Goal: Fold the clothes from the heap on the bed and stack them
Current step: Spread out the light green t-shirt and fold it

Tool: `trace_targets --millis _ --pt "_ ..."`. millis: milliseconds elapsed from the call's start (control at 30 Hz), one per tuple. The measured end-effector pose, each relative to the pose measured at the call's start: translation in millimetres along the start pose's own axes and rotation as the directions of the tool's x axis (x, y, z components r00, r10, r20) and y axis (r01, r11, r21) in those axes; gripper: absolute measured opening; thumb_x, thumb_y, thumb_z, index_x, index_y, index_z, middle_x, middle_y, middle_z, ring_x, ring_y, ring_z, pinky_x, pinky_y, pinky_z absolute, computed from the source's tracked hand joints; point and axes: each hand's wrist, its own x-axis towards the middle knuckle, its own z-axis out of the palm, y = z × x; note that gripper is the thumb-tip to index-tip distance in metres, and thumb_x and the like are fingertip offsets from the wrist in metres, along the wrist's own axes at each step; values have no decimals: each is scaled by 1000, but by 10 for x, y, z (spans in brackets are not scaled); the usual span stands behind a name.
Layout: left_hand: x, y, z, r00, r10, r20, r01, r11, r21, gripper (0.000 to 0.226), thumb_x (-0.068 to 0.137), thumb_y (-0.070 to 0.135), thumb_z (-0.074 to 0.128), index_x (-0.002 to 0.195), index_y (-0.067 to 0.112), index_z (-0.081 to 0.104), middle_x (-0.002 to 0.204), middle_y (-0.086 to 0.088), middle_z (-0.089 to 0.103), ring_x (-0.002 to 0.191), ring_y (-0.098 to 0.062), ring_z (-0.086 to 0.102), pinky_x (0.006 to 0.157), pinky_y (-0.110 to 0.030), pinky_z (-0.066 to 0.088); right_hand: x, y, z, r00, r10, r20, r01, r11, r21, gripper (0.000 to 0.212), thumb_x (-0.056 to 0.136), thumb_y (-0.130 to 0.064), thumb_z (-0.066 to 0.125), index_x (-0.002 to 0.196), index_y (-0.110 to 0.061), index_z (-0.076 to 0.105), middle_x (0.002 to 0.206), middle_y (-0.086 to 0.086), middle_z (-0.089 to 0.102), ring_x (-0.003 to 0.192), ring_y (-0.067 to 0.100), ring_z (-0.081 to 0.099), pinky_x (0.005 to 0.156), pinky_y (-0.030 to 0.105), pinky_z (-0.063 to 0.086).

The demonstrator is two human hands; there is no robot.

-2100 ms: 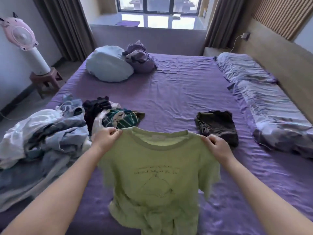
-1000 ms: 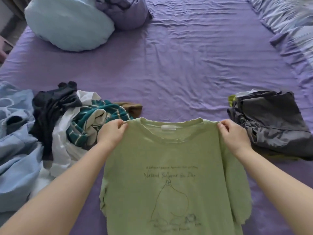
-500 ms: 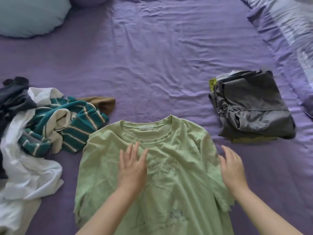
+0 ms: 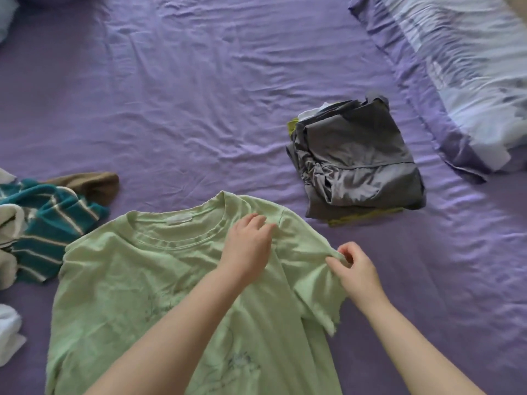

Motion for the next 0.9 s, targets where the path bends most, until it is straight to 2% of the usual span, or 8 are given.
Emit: trace_targets --millis 167,233,333,433,533,600,733,900 --pt "334 213 -18 1000 -29 1 29 999 -34 41 95 19 48 136 16 50 138 -4 50 132 -24 37 107 -33 30 263 17 -358 997 -67 -44 65 997 -44 18 83 -20 69 91 -24 52 87 -8 60 80 13 56 66 27 39" --pt "448 308 -27 990 -144 3 140 958 -252 43 97 25 50 138 12 47 140 -7 49 132 -23 39 108 -32 30 374 99 -464 997 -51 -62 48 998 -46 25 85 -14 66 109 -13 58 106 1 62 100 19 56 79 25 37" --pt "643 501 -89 921 -373 111 343 645 -683 61 94 41 55 144 11 37 145 -5 44 133 -17 41 110 -32 33 515 123 -664 958 -94 -272 81 995 -59 22 89 -6 58 110 -2 59 110 12 61 107 30 55 87 32 39" --pt "914 711 -131 862 -447 238 430 399 -810 77 89 54 56 148 13 29 143 -4 45 125 -17 48 105 -32 39 722 4 -869 860 -311 -405 247 947 -204 14 89 -3 58 103 1 62 101 18 61 98 37 54 88 42 40" --pt "1206 894 -134 819 -428 383 473 126 -872 67 85 55 61 135 14 47 126 0 59 103 -15 61 94 -35 49 1078 -143 -1035 812 -451 -372 337 881 -332 20 90 -11 61 106 1 60 108 19 61 104 37 53 92 42 37" --pt "1367 971 -90 798 -408 443 489 8 -872 55 82 47 69 124 14 56 117 -2 66 101 -19 64 91 -38 52 1396 -178 -1117 869 -371 -329 269 910 -316 39 91 -24 61 120 1 54 124 19 56 118 36 47 101 38 30" --pt "1553 942 34 726 -500 473 510 -70 -857 51 76 34 79 117 9 63 112 -11 68 105 -31 63 97 -46 49 1932 31 -1219 986 93 -135 -92 996 17 82 81 -50 67 142 -8 33 143 13 43 131 30 40 110 42 31" --pt "1635 925 129 743 -439 505 503 -130 -854 50 75 30 80 118 8 63 106 -10 72 96 -28 69 91 -41 54 2088 236 -1217 985 168 -39 -158 969 189 76 62 -50 81 126 -18 53 121 2 62 112 23 58 100 40 46"
